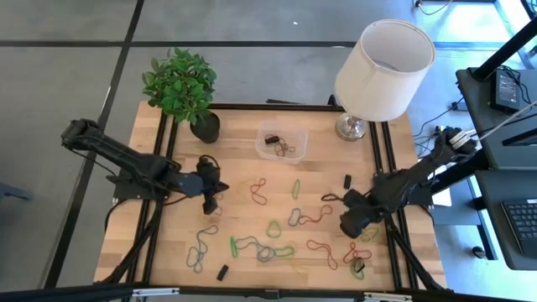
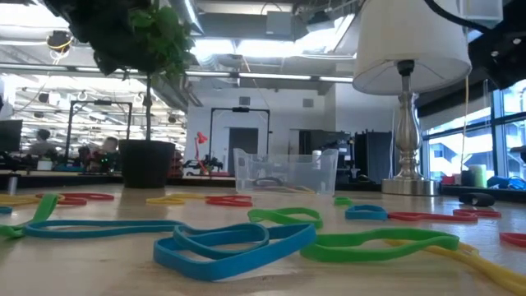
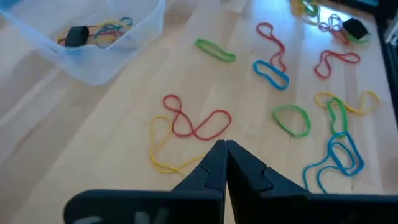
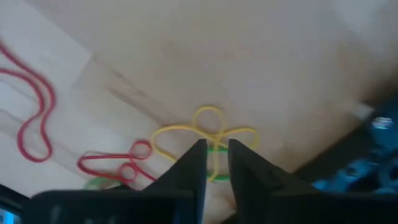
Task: Pick and place rubber bands into bin
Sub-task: Put the yellow rubber band into the transparent bin
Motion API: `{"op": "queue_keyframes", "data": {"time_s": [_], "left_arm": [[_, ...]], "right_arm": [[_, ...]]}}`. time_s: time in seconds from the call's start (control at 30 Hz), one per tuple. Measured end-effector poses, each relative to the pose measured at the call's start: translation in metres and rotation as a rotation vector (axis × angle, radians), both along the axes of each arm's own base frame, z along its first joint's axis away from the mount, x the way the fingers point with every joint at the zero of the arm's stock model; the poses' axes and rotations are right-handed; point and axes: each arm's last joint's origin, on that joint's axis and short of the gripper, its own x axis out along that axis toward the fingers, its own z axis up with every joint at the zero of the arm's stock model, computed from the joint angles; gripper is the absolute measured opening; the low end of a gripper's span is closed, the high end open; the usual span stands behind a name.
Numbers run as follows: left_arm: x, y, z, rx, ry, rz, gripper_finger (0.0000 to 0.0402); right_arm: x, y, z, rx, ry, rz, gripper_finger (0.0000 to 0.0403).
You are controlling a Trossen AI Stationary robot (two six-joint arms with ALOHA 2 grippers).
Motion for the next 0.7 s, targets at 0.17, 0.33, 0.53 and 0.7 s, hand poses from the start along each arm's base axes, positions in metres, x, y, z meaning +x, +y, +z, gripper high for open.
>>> {"op": "queue_keyframes", "data": {"time_s": [0.17, 0.33, 0.53, 0.7], "left_arm": [[-0.012, 0.004, -0.003, 0.037, -0.008, -0.047, 0.0001], [-0.015, 0.005, -0.005, 0.028, -0.008, -0.076, 0.0001], [-0.014, 0.004, -0.004, 0.016, -0.013, -0.091, 0.0002], [-0.014, 0.004, -0.003, 0.010, -0.028, -0.091, 0.0002]], "right_arm": [[0.004, 0.014, -0.017, -0.020, 0.048, 0.003, 0.0120], [0.003, 0.026, -0.031, -0.048, 0.085, 0.033, 0.0137], [-0.001, 0.033, -0.047, -0.055, 0.114, 0.063, 0.0131], [-0.009, 0.029, -0.068, -0.030, 0.108, -0.005, 0.0104]]}}
